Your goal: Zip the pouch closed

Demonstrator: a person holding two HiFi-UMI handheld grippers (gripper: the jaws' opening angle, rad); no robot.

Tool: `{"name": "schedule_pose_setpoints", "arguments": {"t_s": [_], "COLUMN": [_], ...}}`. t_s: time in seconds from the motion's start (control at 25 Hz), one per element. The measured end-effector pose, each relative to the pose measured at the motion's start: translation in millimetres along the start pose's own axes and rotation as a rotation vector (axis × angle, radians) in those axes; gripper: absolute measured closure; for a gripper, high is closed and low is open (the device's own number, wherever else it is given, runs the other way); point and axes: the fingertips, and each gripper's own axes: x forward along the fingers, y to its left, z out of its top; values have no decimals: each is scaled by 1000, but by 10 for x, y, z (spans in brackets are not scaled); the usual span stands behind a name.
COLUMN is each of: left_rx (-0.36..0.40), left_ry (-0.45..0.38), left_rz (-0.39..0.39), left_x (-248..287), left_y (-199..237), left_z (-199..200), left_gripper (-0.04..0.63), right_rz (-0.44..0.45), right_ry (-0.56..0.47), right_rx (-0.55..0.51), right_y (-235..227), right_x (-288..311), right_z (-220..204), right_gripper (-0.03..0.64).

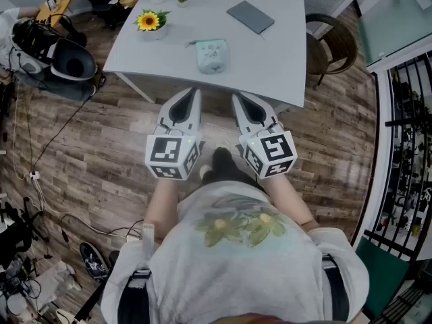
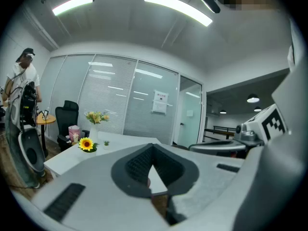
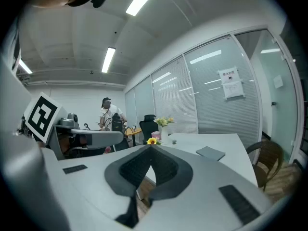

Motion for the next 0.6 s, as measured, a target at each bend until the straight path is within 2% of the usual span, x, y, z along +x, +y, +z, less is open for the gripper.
{"name": "schedule_pose_setpoints", "arguments": {"t_s": [0.36, 0.6], "left_rx": [-32, 33], "left_ry": [17, 19], "left_rz": [-5, 13], "left_x": [62, 248], "left_y": [-14, 82], "left_z": [-72, -21], "left_gripper": [592, 592], "right_rz": [-6, 1], "right_ry": [-23, -26], "right_rx": [-19, -9], "right_y": [-69, -205], "right_x": [38, 215], "right_z": [37, 90], "right_gripper": [599, 598]}}
